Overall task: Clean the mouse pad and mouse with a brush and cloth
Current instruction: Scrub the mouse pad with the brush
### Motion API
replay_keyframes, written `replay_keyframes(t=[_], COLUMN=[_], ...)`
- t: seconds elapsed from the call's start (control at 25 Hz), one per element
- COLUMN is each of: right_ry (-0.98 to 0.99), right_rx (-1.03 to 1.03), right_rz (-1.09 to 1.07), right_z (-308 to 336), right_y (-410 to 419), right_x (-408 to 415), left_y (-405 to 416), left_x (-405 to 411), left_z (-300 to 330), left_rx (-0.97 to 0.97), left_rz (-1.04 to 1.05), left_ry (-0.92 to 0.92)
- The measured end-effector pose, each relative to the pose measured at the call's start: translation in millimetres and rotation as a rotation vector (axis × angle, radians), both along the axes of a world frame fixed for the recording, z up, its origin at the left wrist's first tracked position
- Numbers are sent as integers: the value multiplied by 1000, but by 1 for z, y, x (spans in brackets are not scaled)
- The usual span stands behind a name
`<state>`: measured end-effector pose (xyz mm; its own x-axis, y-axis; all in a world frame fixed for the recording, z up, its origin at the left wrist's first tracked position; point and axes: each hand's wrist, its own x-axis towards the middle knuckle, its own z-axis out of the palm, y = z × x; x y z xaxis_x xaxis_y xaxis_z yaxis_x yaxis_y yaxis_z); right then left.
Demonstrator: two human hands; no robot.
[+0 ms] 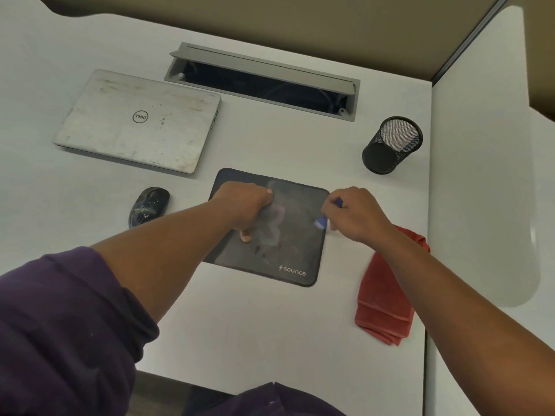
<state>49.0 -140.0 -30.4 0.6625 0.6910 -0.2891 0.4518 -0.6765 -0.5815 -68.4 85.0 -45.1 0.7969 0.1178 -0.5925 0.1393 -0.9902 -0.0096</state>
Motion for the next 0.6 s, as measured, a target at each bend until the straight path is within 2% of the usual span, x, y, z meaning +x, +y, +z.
replay_keyframes(t=[0.08,0.16,0.2,0.32,0.4,0.48,0.52,0.6], right_ry=[-41,-151,-120,278,367,261,165,33], right_rx=[121,35,-35,-189,-66,204,259,173], right_rz=[-73,0,57,209,181,-19,-73,-27], right_z=[0,-1,-1,-1,0,0,2,5], right_y=[2,5,5,-3,-7,-1,4,9], right_x=[3,5,4,-9,-16,-13,-10,-11], left_y=[-1,-1,-1,-2,-2,-2,-2,-3], left_x=[0,0,0,-1,-1,-2,-2,-1], left_z=[1,2,3,3,2,2,3,4], left_rx=[4,2,3,13,5,7,8,6], left_rz=[5,10,9,14,15,8,7,-1], left_ry=[9,20,22,28,22,23,23,14])
